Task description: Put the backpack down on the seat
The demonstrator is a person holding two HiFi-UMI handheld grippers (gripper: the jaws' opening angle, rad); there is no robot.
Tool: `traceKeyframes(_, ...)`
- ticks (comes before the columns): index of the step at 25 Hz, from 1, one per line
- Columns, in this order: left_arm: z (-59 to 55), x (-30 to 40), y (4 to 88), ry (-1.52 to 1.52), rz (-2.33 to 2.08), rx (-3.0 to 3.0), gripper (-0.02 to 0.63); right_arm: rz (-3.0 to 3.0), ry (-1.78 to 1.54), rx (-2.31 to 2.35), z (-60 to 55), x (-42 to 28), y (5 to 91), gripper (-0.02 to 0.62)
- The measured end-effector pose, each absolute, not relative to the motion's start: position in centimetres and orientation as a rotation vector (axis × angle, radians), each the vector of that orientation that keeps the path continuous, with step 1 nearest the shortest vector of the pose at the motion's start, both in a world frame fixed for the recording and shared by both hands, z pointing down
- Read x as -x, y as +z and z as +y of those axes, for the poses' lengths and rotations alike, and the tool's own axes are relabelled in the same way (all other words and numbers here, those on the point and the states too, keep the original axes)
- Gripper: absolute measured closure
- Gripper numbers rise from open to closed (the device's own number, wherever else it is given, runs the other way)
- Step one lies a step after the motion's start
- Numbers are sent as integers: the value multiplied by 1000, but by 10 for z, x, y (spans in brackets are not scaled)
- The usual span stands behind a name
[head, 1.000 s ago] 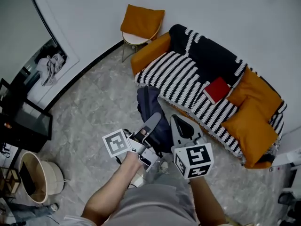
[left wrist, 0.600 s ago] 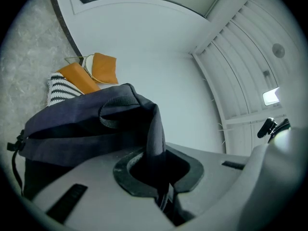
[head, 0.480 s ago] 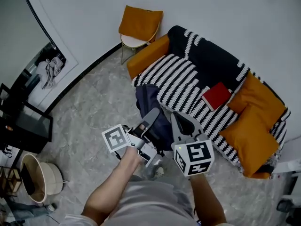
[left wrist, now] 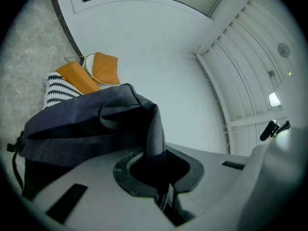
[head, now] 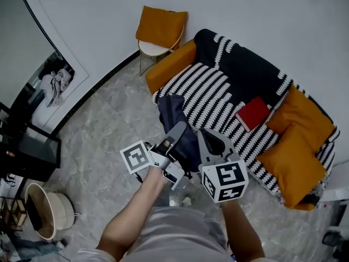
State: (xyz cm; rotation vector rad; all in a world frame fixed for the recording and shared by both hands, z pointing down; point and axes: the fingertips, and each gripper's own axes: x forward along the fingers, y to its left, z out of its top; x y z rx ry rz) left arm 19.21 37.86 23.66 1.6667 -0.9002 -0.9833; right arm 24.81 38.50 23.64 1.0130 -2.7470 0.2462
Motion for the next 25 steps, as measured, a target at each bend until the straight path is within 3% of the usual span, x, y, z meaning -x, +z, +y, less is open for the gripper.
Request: traceKeyframes(25,175,-36,270,-843,-696,-1643,581,-2556,312,-1262,188,-82,255,594)
